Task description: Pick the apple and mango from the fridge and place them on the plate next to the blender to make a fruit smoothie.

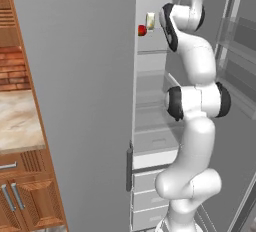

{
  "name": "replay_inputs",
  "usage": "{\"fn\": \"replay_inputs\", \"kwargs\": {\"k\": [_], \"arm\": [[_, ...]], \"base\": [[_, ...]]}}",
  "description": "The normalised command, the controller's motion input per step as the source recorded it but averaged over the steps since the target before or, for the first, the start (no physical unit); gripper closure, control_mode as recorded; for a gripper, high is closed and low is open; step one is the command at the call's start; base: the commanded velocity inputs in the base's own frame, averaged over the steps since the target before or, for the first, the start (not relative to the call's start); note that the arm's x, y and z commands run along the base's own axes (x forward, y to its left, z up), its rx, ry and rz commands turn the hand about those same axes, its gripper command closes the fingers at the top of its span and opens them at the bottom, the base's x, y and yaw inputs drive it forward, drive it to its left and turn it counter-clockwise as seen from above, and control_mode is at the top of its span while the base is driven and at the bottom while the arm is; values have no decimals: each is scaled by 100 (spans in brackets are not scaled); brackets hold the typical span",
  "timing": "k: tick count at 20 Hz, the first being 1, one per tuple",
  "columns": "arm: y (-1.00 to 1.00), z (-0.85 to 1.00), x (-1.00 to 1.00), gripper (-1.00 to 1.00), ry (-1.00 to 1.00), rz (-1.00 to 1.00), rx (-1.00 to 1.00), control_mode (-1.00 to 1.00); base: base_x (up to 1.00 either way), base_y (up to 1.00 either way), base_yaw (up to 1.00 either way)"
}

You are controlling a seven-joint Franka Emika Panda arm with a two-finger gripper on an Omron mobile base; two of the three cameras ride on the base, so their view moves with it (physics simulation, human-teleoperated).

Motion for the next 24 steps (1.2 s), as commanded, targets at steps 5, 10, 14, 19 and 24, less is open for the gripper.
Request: {"fn": "replay_inputs", "kwargs": {"k": [5,10,14,19,24], "arm": [[20,-81,-12,100,-37,0,-3,-100],[11,-41,42,100,-22,0,0,-100],[1,62,-62,100,0,0,0,-100],[11,86,-95,100,0,0,0,-100],[44,49,-100,100,0,2,0,-100]], "base": [[0,0,0],[0,0,0],[0,0,0],[0,0,0],[0,0,0]]}}
